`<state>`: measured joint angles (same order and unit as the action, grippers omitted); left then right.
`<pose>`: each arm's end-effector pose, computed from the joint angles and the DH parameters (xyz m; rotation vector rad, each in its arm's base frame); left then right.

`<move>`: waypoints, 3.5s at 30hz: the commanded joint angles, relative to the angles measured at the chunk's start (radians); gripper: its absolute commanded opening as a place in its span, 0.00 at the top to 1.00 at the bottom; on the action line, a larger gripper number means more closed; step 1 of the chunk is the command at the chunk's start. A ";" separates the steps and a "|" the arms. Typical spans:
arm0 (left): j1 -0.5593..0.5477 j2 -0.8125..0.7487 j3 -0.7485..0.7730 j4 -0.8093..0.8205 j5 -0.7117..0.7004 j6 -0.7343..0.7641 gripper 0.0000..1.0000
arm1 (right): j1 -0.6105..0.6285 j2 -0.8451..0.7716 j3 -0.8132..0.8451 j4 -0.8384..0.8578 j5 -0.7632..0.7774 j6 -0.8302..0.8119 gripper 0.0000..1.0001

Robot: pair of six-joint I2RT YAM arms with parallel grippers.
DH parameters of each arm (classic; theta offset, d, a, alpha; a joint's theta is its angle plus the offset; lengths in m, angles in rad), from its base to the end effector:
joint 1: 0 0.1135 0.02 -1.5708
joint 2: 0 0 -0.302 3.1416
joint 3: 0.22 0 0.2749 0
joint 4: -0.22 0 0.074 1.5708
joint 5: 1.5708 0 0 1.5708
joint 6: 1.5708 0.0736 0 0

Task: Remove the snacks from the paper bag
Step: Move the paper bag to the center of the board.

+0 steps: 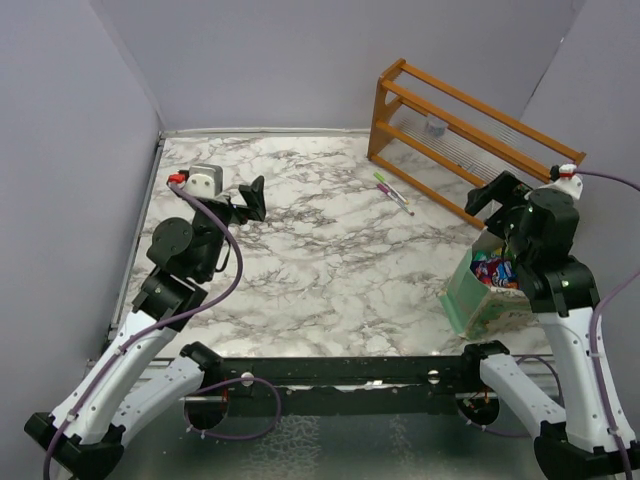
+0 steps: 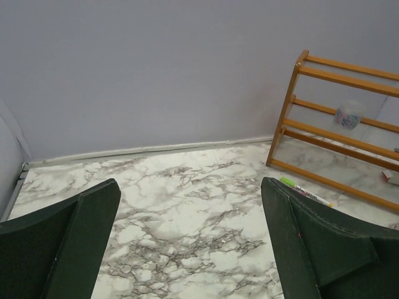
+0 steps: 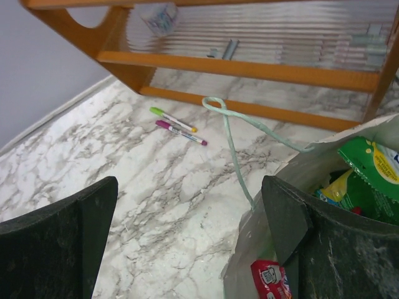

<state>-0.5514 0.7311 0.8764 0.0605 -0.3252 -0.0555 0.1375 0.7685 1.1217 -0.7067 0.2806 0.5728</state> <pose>0.1764 -0.0809 0.4427 0.0674 1.3801 -0.2859 0.1708 0.0031 0.4224 0.5948 1.8207 0.2095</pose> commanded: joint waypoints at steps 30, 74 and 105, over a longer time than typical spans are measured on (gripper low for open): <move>-0.054 -0.030 -0.029 0.114 -0.097 -0.034 0.01 | -0.018 0.126 -0.151 0.225 0.079 -0.126 0.54; -0.061 -0.004 -0.042 0.116 -0.114 -0.066 0.02 | 0.227 0.304 -0.152 0.597 -0.989 -0.134 0.96; -0.041 -0.101 -0.004 -0.214 -0.231 -0.315 0.01 | 0.715 0.522 0.064 0.700 -0.600 -0.212 0.28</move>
<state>-0.5968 0.6510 0.8379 -0.0101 -0.5850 -0.2272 0.8497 1.4456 1.1732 0.1448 -0.4892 0.5175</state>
